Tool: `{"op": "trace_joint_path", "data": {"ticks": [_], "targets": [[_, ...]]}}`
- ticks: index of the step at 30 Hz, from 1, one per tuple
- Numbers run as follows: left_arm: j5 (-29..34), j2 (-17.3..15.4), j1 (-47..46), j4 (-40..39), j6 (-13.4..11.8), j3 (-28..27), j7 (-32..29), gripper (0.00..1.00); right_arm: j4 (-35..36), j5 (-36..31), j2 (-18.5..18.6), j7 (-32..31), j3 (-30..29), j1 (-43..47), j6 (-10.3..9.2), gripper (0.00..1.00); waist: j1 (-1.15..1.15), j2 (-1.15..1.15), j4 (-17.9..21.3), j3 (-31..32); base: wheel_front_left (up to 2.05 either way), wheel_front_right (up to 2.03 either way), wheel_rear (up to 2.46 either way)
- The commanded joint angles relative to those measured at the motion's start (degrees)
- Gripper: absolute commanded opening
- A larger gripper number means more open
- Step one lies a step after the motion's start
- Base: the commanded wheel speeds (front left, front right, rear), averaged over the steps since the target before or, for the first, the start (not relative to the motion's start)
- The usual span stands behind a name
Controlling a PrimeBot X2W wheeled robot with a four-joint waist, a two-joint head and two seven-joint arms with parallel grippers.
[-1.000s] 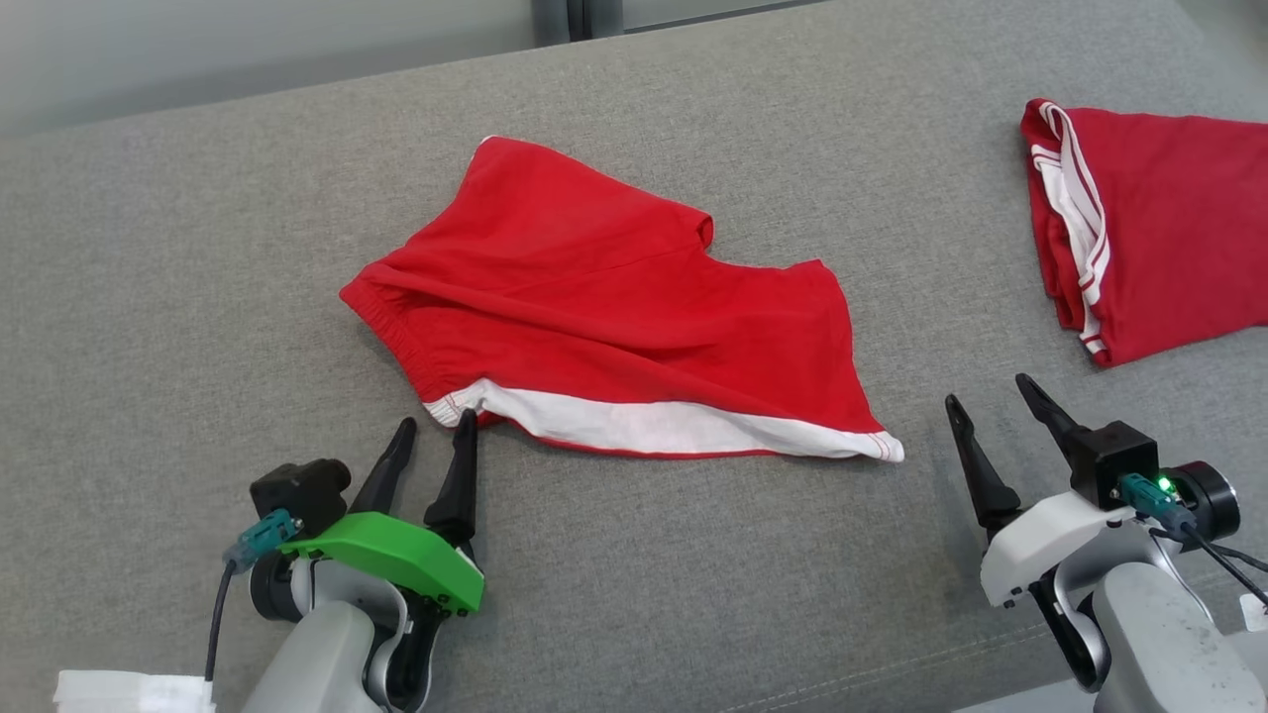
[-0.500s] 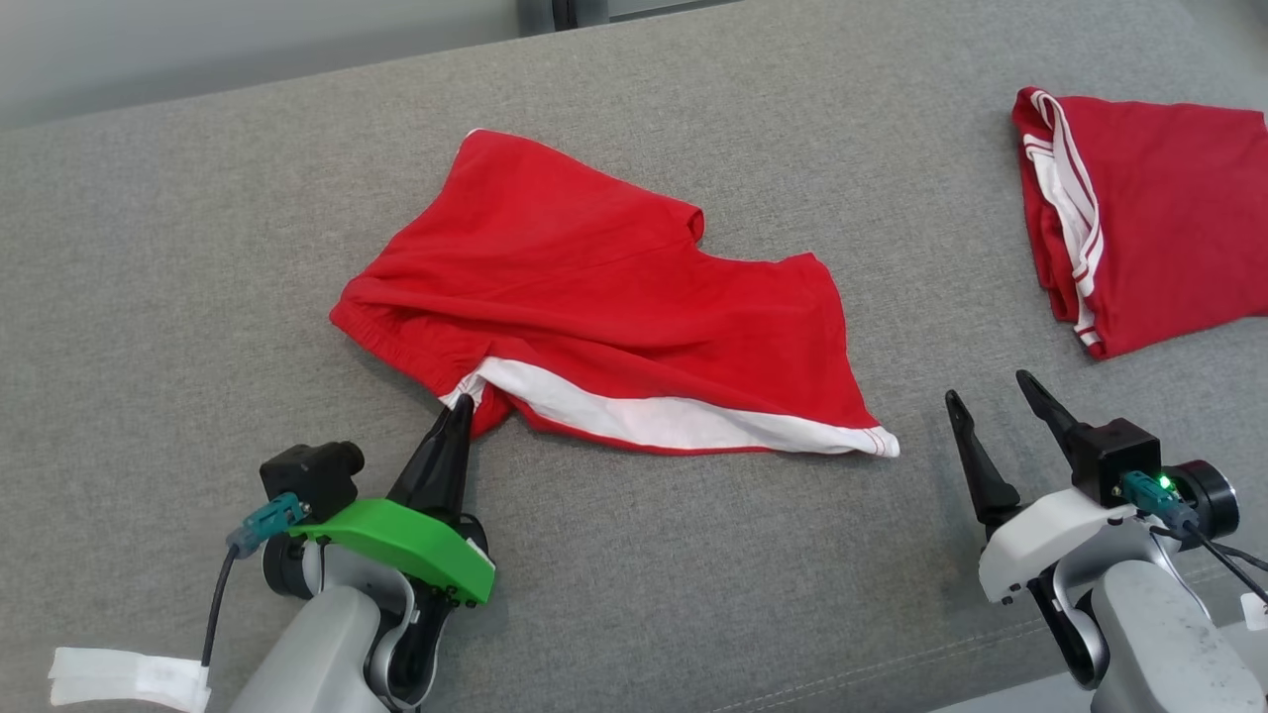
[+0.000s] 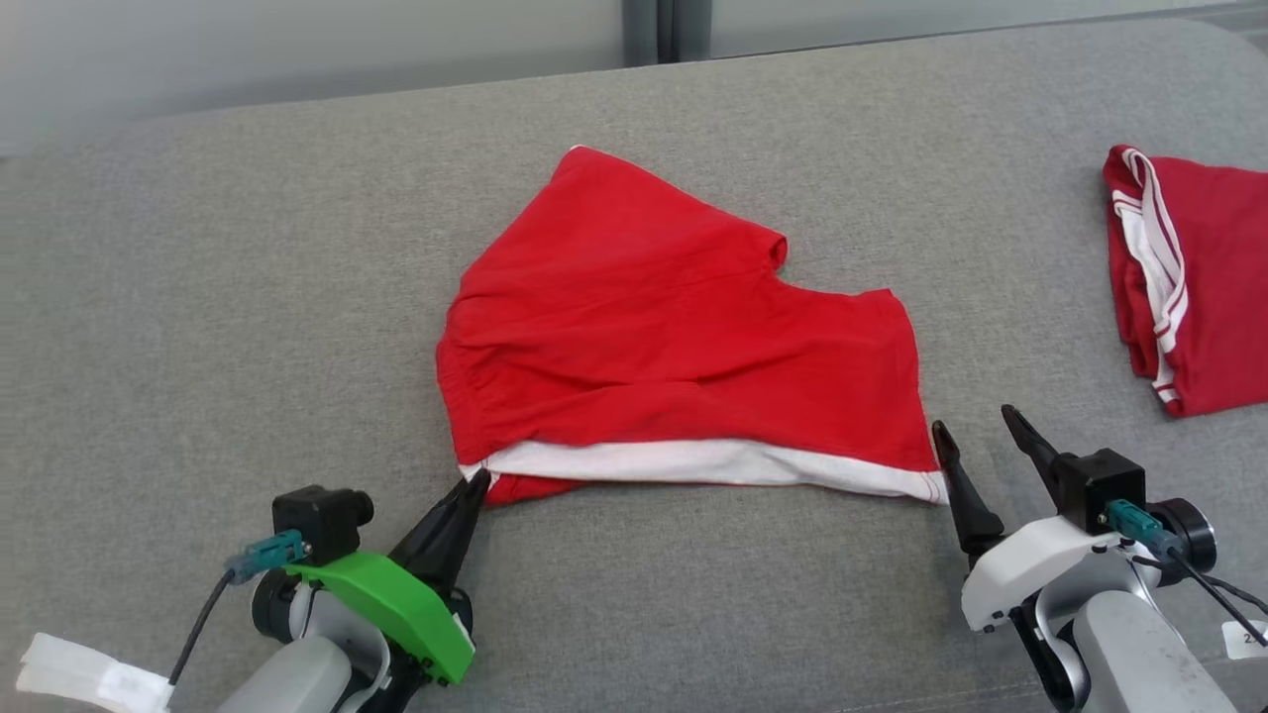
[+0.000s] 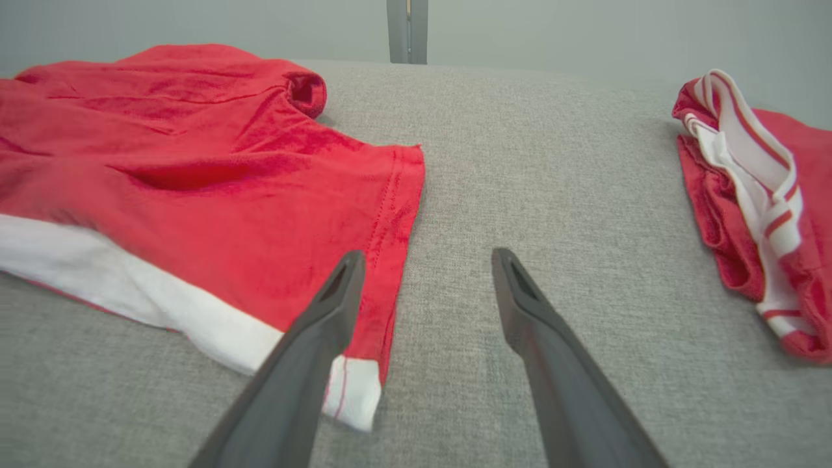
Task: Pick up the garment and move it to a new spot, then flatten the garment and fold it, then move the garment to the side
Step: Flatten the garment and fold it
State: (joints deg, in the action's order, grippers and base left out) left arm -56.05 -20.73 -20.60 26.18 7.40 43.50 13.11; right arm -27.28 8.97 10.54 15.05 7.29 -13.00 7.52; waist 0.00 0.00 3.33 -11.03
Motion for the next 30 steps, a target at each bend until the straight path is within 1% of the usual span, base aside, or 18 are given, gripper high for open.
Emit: {"op": "trace_joint_path", "data": {"ticks": [1, 4, 7, 8, 10, 15, 18, 20, 24, 27, 30], "targets": [[-1.3, -1.86, -0.11, -0.29, 0.13, 1.34, -0.55, 0.0, -0.13, 0.06, -0.03, 0.16, -0.16, 0.64, -0.07, 1.0, 0.0, 0.0, -2.4, 1.68, 0.0, 0.0, 0.0], [-4.05, -4.13, -0.15, -0.62, 0.13, 3.73, -1.26, 0.0, -0.24, -0.01, -0.17, 0.16, -0.19, 0.98, -0.07, 1.0, 0.0, 0.0, -3.24, 2.18, 0.0, 0.0, 0.0], [-4.98, -5.79, -0.5, 0.65, 0.13, 5.51, -1.1, 0.0, -0.39, 0.06, -0.19, 0.16, -0.02, 0.93, -0.07, 1.0, 0.0, 0.0, -3.56, 2.35, 0.0, 0.0, 0.0], [-5.2, -6.0, -0.57, 1.37, 0.13, 6.09, -0.93, 0.26, -0.42, 0.09, -0.17, 0.17, 0.08, 0.9, -0.07, 1.0, 0.0, 0.0, -3.56, 2.39, 0.0, 0.0, 0.0], [-5.72, -6.07, -0.67, 2.75, 0.13, 6.92, -0.56, 1.0, -0.46, 0.21, -0.07, 0.16, 0.4, 0.78, -0.07, 1.0, 0.0, 0.0, -3.41, 2.4, 0.0, 0.0, 0.0], [-5.83, -5.39, -0.66, 6.08, 0.12, 7.64, 0.73, 1.0, -0.71, 0.38, -0.04, 0.17, 1.11, 0.74, -0.07, 1.0, 0.0, 0.0, -2.84, 2.76, 0.0, 0.0, 0.0], [-4.83, -4.66, -0.35, 8.46, 0.12, 6.7, 1.76, 1.0, -0.88, 0.39, 0.12, 0.16, 0.94, 1.17, -0.07, 1.0, 0.0, 0.0, -2.43, 3.69, 0.0, 0.0, 0.0], [-3.15, -4.4, -0.02, 9.62, 0.12, 4.95, 2.07, 1.0, -0.36, 0.0, -0.12, 0.16, 0.28, 1.52, -0.07, 1.0, 0.0, 0.0, -2.18, 4.54, 0.0, 0.0, 0.0], [3.11, -2.41, 3.31, 7.96, -0.94, -4.25, 2.06, 1.0, 1.26, -0.85, -0.47, 0.16, -1.13, 2.82, -0.07, 1.0, 0.0, 0.0, -1.84, 6.3, 0.0, 0.0, 0.0], [9.42, -0.57, 6.21, 5.03, -1.78, -11.77, 2.03, 1.0, 3.47, -1.65, -1.04, 0.16, -1.98, 3.82, -0.07, 1.0, 0.0, 0.0, -1.57, 7.49, 0.0, 0.0, 0.0], [15.68, 2.23, 10.34, 1.68, -2.91, -18.79, 2.03, 1.0, 5.36, -2.51, -1.87, 0.17, -2.69, 5.28, -0.07, 1.0, 0.0, 0.0, -1.43, 8.49, 0.0, 0.0, 0.0]]}}
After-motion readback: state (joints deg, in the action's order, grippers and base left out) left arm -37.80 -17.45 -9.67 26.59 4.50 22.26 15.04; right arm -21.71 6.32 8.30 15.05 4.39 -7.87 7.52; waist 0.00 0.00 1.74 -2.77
